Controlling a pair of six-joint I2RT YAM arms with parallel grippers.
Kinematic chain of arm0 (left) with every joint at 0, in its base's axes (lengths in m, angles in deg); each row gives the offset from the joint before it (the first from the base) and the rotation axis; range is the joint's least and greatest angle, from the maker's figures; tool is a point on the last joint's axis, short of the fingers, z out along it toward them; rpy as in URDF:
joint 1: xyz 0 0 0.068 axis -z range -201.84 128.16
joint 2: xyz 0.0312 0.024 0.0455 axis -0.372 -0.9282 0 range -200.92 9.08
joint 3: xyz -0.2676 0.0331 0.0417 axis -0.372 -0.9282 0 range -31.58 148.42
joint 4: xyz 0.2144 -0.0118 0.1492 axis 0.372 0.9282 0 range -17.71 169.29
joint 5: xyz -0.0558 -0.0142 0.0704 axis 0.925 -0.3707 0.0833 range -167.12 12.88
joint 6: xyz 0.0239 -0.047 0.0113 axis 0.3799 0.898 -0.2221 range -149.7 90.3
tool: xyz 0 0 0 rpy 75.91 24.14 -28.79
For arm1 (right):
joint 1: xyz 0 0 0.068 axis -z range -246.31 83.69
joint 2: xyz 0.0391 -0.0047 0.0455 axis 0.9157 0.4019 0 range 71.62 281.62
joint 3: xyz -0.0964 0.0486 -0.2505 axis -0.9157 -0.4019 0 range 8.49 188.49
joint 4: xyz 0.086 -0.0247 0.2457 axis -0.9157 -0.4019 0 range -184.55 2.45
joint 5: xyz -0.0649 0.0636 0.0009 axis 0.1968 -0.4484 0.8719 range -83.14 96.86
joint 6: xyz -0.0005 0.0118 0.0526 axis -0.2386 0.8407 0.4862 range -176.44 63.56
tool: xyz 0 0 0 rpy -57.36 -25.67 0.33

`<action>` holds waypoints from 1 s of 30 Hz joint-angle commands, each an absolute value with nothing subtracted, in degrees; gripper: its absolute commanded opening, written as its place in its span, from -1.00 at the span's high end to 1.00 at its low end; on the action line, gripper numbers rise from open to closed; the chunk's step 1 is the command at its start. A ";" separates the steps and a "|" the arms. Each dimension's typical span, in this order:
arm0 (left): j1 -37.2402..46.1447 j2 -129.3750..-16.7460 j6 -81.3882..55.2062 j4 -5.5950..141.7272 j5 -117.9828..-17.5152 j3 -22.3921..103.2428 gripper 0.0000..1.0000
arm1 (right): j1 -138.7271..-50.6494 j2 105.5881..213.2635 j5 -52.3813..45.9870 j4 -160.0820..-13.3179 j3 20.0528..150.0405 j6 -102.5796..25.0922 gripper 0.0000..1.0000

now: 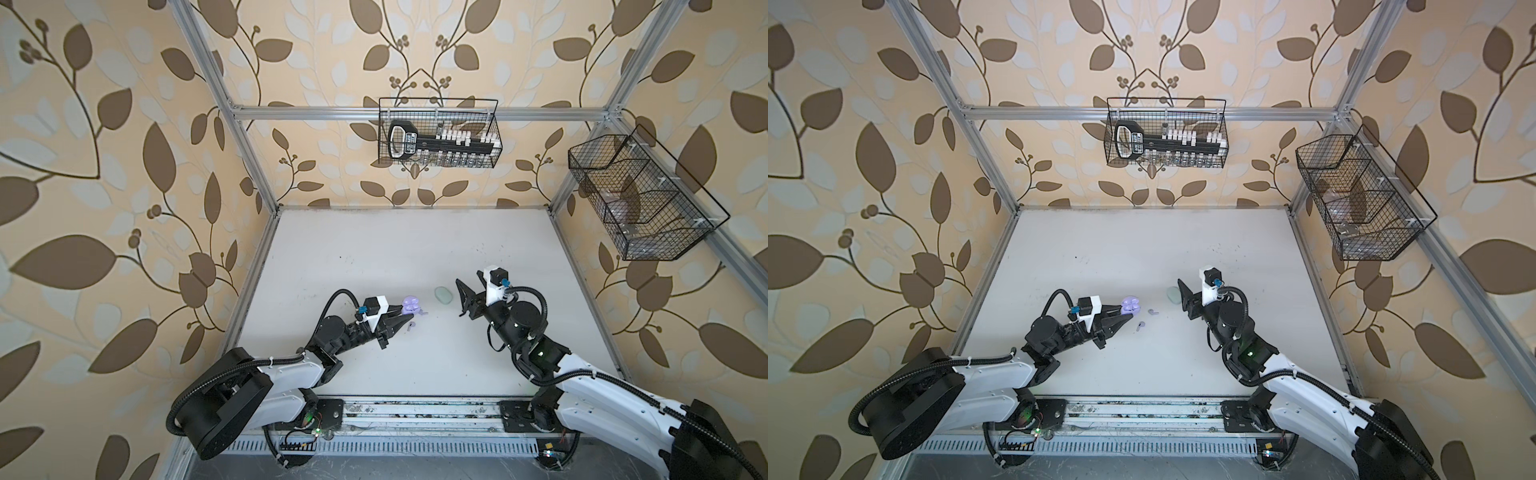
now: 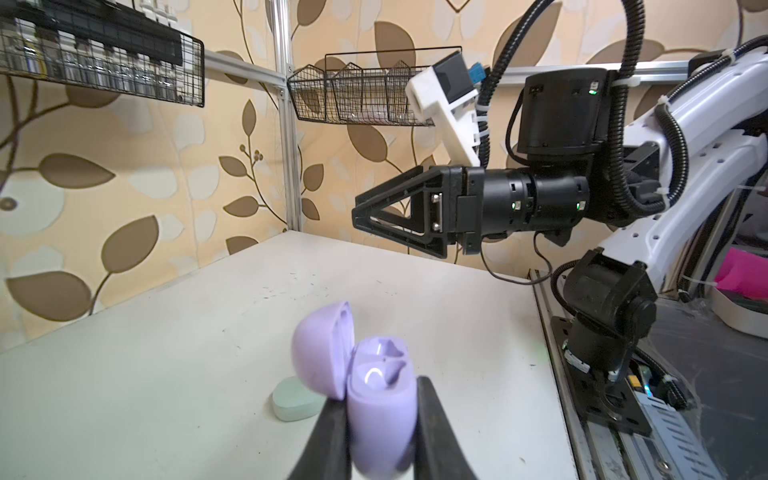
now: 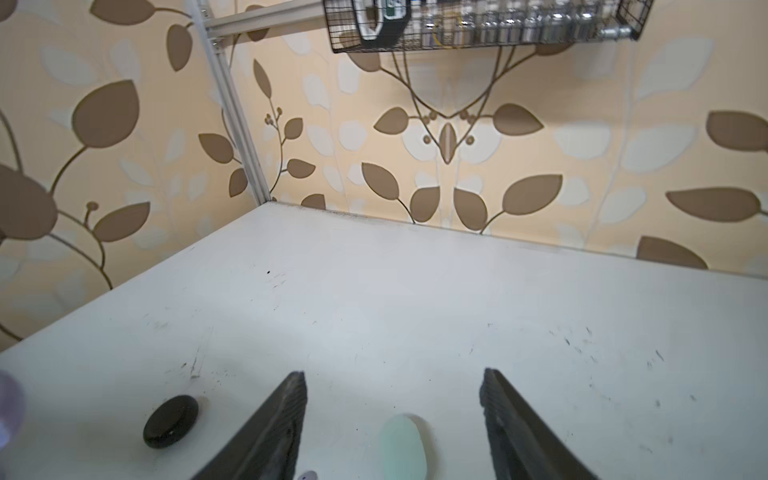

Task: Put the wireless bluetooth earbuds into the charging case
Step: 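Move the right gripper back over the lavender earbuds on the table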

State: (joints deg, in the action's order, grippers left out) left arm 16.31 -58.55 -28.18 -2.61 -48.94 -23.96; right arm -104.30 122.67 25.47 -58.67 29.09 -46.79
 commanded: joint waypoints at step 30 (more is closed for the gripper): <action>16.04 -35.47 -34.26 14.43 -76.68 -29.47 1.00 | -108.60 159.09 12.36 -95.13 58.85 -42.03 -0.46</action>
